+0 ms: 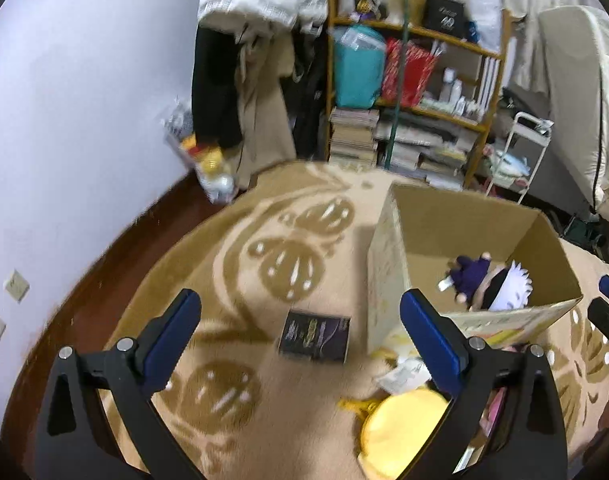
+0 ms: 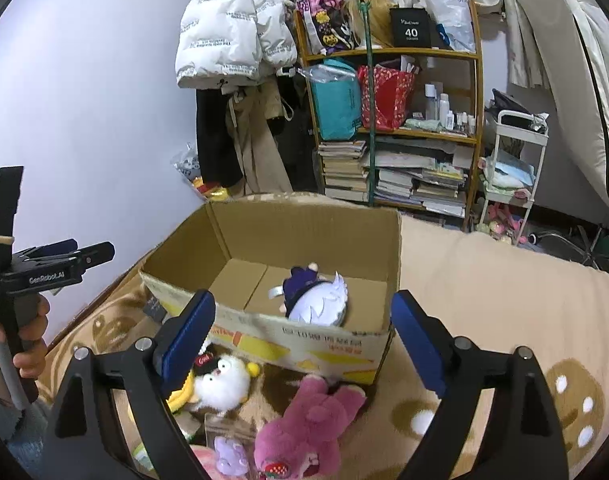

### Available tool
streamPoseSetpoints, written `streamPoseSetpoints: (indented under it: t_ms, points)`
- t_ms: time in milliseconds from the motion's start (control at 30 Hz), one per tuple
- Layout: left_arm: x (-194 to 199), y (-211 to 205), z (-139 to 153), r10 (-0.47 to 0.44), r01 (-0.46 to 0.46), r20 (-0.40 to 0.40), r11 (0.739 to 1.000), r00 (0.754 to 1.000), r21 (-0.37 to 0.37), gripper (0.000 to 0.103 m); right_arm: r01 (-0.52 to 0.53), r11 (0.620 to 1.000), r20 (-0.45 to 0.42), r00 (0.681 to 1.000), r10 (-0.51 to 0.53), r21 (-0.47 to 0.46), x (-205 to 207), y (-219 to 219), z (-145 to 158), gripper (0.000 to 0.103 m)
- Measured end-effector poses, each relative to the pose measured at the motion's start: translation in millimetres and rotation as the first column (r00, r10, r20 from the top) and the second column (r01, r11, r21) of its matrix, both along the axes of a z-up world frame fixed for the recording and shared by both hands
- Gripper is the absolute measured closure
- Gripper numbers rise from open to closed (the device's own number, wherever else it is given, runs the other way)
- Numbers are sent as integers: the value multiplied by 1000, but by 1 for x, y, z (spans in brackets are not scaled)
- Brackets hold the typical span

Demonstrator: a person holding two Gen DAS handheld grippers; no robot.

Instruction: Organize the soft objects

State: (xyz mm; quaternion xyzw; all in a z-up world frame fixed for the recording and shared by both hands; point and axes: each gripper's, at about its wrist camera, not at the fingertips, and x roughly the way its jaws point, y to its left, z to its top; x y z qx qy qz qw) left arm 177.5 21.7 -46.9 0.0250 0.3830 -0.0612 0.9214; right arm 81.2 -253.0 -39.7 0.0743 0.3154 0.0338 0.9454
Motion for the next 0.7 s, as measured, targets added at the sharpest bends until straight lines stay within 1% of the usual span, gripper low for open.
streamPoseSetpoints:
  t_ms: [100, 233, 367, 433, 600, 700]
  points:
    - [-4, 7, -6, 12, -12, -40, 1000, 999, 2, 4, 11, 1000, -24, 1000, -11, 2, -3, 0, -4, 9]
    - [-14, 8, -7, 5, -3, -57, 1000, 998, 24, 4, 27, 1000, -56, 998, -26, 5, -9, -1, -10, 9]
    - [-19, 9, -9, -3, 5, -70, 999, 998, 40, 4, 40, 999, -65, 997, -39, 8, -19, -2, -12, 9]
    - [-18, 9, -11, 1, 3, -79, 999, 997, 48, 4, 48, 999, -67, 997, -47, 8, -23, -2, -11, 9]
    - [-13, 10, -17, -3, 8, -120, 999, 993, 38, 4, 67, 998, -82, 994, -66, 9, -28, -3, -13, 9]
    - [-11, 7, -20, -13, 20, -130, 998, 991, 53, 4, 73, 997, -96, 993, -70, 25, -29, -7, -17, 9]
